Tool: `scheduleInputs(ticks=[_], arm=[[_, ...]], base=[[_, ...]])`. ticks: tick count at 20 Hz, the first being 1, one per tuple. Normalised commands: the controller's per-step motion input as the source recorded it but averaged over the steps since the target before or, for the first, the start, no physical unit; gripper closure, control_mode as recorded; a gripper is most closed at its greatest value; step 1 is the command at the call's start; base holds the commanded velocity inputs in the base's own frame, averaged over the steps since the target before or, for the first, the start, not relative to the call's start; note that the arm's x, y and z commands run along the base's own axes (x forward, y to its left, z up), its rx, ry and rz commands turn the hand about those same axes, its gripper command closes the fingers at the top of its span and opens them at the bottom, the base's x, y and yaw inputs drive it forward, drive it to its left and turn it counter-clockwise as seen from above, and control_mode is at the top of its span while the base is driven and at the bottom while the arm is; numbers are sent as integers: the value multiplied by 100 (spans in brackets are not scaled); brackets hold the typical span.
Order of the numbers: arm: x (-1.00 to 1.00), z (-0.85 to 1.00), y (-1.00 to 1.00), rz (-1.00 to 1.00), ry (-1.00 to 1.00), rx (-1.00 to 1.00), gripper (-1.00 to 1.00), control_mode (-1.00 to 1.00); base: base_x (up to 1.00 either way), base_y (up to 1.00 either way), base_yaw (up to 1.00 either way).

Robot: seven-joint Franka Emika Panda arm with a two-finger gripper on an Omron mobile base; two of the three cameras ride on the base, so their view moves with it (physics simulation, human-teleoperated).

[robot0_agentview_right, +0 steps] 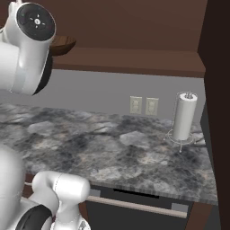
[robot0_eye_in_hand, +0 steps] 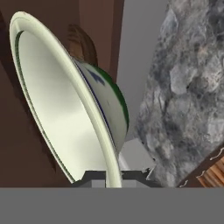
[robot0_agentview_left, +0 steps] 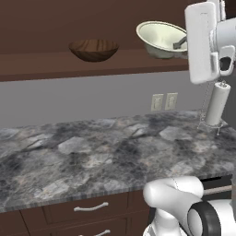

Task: Pick up the bowls on the counter and stack them on top of one another in the open cabinet. Place the smaller bowl on top of the larger bowl.

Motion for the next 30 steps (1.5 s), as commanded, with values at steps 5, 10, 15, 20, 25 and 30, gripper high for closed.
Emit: scheduleInputs(ticks=[5,10,15,20,25,30], arm=[[43,12,15,0,-2,10,100,-100],[42,6,19,1,0,2,100,-100],[45,3,22,1,3,0,100,-100],[41,-1,16,0,4,0,100,-100],[28,-6,18,0,-3,2,100,-100],[43,-10,21,0,-4,0,100,-100]], base=[[0,0,0],[0,0,0],[0,0,0],[0,0,0],[0,0,0],[0,0,0]])
